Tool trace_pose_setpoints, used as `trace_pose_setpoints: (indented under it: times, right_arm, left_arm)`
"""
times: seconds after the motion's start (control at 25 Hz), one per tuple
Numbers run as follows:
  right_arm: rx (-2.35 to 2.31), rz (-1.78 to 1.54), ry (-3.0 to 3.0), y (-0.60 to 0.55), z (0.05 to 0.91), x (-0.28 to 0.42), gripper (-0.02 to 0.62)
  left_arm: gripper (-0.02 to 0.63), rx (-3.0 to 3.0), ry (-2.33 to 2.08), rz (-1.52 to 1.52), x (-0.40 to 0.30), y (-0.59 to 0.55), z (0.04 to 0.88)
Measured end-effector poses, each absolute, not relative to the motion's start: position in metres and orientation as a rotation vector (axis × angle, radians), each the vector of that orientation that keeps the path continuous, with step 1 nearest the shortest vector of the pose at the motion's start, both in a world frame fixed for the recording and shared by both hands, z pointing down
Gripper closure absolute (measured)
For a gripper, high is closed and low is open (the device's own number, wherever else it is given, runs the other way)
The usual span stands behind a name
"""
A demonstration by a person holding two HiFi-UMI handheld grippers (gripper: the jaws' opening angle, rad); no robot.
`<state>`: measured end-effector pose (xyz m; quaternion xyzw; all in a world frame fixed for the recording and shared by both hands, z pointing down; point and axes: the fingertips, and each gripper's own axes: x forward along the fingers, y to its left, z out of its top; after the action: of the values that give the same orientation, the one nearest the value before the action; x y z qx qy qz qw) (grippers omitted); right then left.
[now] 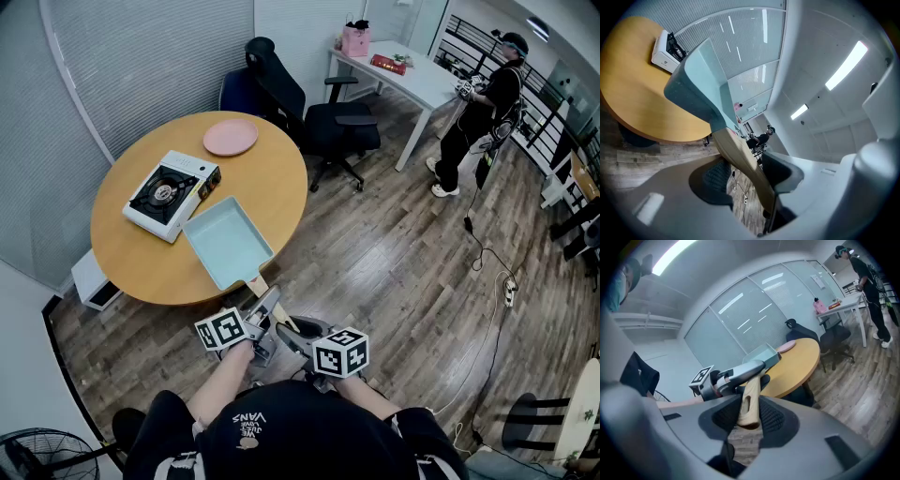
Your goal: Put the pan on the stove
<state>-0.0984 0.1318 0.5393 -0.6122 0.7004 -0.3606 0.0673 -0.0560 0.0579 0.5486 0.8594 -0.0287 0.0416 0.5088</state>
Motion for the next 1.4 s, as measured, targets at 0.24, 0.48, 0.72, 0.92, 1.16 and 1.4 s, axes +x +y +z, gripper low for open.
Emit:
trace_pose_setpoints:
  times: [0.24,0.48,0.72,0.92,1.16,1.4]
  right_arm:
    - [-1.821,-1.062,2.181,0.148,0.537,-0.073,0.471]
    - [-1.764,-1.063,2.290,0.163,0.540,-0.049,0.471]
    - [-1.709,-1.079,2.340,0.155,0.543,-0.037,0.471]
    - [-1.689,-1.078,2.368,0.134,0.546,-0.021,0.471]
    - [-1.681,-1.083,2.387,0.083,0.546,-0.001,0.471]
    - [-1.649,-1.099,2.427,0.033,0.548,0.015,0.471]
  left_arm:
    - [0.402,2.074,-0.112,0.051,-0.033,0.073,0.546]
    - [0.400,2.060,-0.190,-0.019,-0.016,0.084,0.549]
    - [0.399,2.029,-0.263,-0.048,-0.009,0.075,0.555]
    - [0.399,2.019,-0.288,-0.065,0.005,0.053,0.559]
    - [0.399,2.017,-0.307,-0.082,0.024,0.001,0.558]
    - [0.399,2.012,-0.340,-0.096,0.036,-0.049,0.560]
